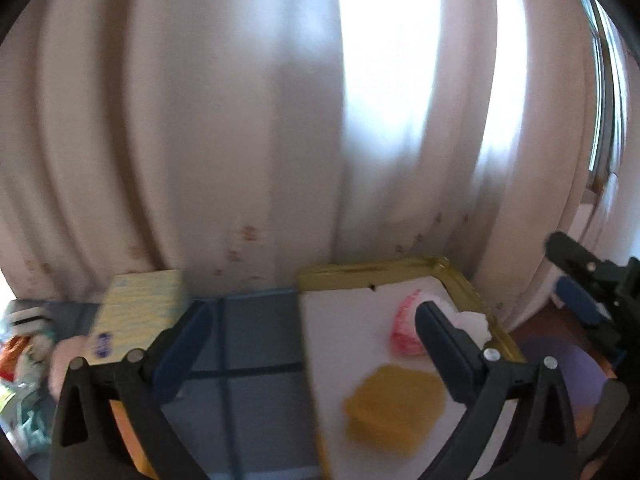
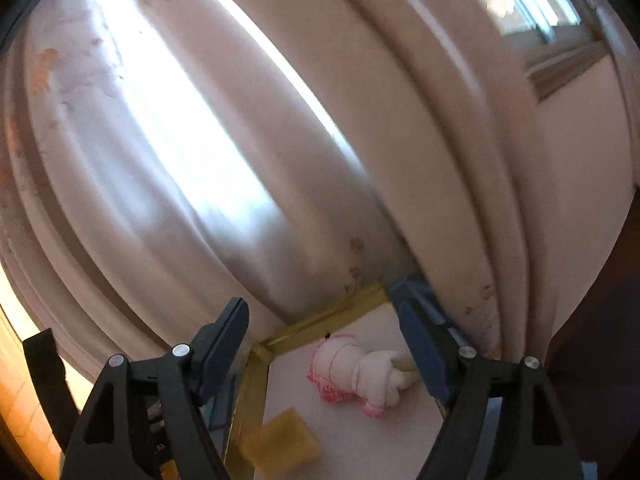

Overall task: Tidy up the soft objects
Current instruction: 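Lower the towel roll and sponge into the gold tray, opening both tools, then move both open tools from the tray back over the soft items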

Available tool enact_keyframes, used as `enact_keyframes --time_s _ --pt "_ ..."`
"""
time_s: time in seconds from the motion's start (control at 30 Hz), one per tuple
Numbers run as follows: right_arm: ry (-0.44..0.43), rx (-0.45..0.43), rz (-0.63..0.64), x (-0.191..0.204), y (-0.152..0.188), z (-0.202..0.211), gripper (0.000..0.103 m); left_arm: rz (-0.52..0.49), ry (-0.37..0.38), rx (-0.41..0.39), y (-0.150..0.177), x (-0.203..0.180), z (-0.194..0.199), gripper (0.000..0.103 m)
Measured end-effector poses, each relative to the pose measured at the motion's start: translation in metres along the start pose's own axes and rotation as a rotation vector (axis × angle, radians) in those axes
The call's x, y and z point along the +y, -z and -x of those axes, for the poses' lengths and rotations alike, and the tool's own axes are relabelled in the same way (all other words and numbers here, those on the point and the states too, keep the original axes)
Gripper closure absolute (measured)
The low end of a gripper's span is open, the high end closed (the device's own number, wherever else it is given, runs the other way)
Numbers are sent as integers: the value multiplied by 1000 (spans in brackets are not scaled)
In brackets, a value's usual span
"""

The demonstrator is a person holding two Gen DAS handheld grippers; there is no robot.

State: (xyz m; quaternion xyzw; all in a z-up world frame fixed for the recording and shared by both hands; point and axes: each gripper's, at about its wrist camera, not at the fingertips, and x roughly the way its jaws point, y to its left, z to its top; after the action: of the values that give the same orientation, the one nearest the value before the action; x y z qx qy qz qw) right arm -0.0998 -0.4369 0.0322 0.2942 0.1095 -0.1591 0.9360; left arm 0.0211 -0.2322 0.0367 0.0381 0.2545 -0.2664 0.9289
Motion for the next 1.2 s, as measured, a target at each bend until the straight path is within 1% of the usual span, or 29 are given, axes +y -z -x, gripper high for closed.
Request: enact_keyframes --time_s 0.07,0.17,0.23,0.3,0.37,0.43,0.53,0.63,0.8,1.07,1.2 --pt "6 -70 22 10 12 23 23 8 -34 -40 10 11 14 0" --pt "2 -148 48 27 37 49 20 37 -87 -91 29 33 33 0" --pt "1 -194 66 43 53 55 15 50 -116 -106 39 48 42 0" --pt "-19 -222 105 62 72 57 15 51 -156 -124 45 62 52 0" --pt "-44 -218 145 79 86 54 15 46 -197 -139 51 76 59 0" --pt "-60 -225 179 96 103 55 15 42 -222 -158 56 86 66 0" --pt "-52 -260 211 119 124 59 15 27 -284 -186 63 102 76 0" --pt "-52 -271 225 132 133 60 15 23 -320 -199 68 117 82 0" --pt "-56 -261 254 150 142 55 15 31 -348 -204 75 139 92 0" --pt "-70 -273 308 177 162 55 15 36 -404 -215 86 165 99 0" --pt "-83 -257 326 190 169 53 15 84 -408 -209 89 182 102 0"
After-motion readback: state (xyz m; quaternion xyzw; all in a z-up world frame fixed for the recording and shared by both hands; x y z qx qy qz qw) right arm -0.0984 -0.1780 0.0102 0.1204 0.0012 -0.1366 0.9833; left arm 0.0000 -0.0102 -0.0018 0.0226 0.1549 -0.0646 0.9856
